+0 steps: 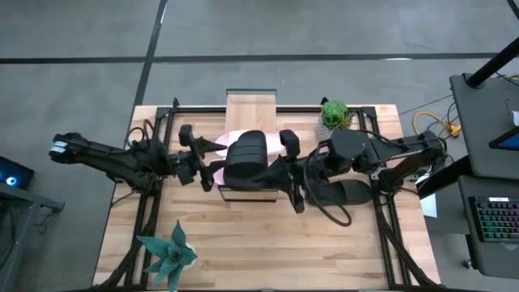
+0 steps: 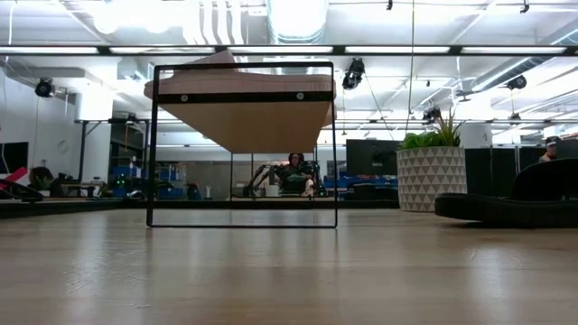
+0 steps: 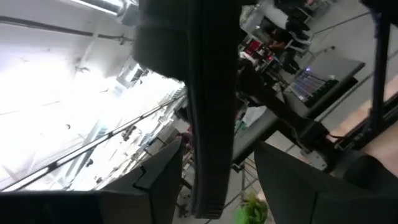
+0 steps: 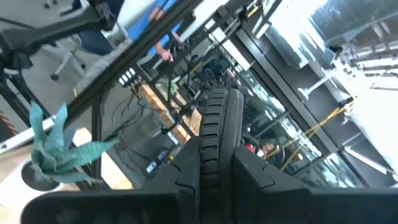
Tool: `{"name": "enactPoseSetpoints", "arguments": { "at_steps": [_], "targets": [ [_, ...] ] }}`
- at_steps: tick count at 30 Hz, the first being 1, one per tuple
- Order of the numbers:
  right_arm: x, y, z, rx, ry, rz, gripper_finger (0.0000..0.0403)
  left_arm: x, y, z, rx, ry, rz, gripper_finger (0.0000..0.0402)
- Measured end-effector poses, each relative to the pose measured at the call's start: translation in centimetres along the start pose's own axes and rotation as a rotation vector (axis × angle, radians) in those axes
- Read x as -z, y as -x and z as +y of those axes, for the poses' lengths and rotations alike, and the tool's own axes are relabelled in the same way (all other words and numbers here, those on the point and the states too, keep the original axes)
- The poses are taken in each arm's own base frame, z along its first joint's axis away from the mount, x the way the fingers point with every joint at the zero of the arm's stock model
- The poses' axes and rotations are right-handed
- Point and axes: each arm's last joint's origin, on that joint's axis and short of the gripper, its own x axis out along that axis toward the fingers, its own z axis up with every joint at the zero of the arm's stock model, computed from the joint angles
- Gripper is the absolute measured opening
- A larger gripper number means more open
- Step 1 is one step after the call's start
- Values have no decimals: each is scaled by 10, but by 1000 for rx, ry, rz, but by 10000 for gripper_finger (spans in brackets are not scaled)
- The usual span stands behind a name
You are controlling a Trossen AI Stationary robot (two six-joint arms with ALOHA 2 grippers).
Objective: Pick and place slides into the shelf
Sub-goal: Put the bottom black slipper on the shelf
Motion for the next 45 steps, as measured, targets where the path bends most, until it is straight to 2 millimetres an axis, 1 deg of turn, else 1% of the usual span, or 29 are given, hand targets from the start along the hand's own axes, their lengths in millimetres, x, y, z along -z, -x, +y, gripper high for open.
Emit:
{"name": "enactPoseSetpoints", "arguments": {
  "at_steps": [11,17,20,25,30,31,33,37,40,42,45],
  "targets": [
    [-3,0,-1,-15,-23,-71,43,-5,-25,-1,3,-6,5,185],
    [-3,0,-1,-19,-24,-71,43,-5,-40,-5,14,-17,26,180],
    [-3,0,-1,-19,-24,-70,42,-4,-45,-5,11,-44,34,150],
    [-3,0,0,-22,-24,-66,42,-4,-46,-5,11,-90,45,50],
    [-2,0,0,-19,-24,-61,41,-4,-43,-1,-24,-102,90,50],
    [-2,0,0,-16,-25,-52,46,-3,-41,-1,-23,-111,111,50],
    [1,0,0,5,-24,4,73,-1,-37,0,-15,-133,169,50],
    [5,5,-2,129,-18,208,152,5,-29,2,-41,-164,331,50],
    [9,12,-3,211,2,389,196,8,-22,6,-80,-192,450,50],
    [10,18,-2,238,13,491,214,9,-18,8,-92,-219,515,50],
    [7,30,-2,251,20,568,226,14,-14,6,-96,-274,621,50]
  ]
}}
